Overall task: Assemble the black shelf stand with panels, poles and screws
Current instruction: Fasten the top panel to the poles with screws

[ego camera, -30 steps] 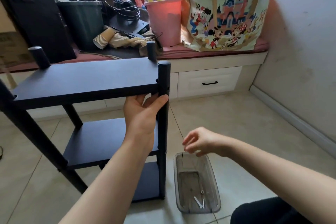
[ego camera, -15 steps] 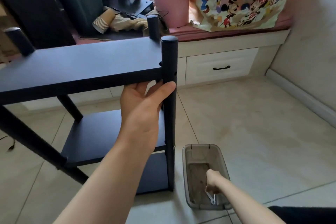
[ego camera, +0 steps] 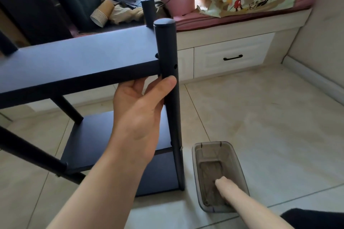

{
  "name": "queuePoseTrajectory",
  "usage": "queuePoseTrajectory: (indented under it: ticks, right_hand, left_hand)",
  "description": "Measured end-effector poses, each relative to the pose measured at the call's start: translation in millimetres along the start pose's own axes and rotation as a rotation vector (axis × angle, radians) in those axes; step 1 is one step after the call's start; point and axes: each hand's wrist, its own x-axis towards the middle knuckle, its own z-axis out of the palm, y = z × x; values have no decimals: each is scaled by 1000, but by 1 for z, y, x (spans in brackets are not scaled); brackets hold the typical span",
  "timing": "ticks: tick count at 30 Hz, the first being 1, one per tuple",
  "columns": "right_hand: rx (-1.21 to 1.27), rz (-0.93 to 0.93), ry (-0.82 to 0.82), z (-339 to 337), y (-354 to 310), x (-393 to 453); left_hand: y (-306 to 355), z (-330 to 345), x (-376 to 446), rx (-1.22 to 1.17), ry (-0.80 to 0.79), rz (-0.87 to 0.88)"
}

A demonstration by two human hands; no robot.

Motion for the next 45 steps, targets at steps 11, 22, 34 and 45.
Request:
queuePoseTrajectory:
  ticks: [11, 22, 34, 45]
  right_hand:
    - [248, 207, 44, -6, -2, -10]
    - [213, 205, -73, -26, 3, -17]
    - [303, 247, 130, -128, 6, -74]
    - [548, 23, 430, -260, 27, -209]
  left_hand:
    - [-2, -1, 2, 18, -5, 22]
    - [-3, -2, 1, 50, 7, 0]
    - [-2, -6, 2, 50, 50, -64]
    - [19, 0, -8, -37, 71, -169]
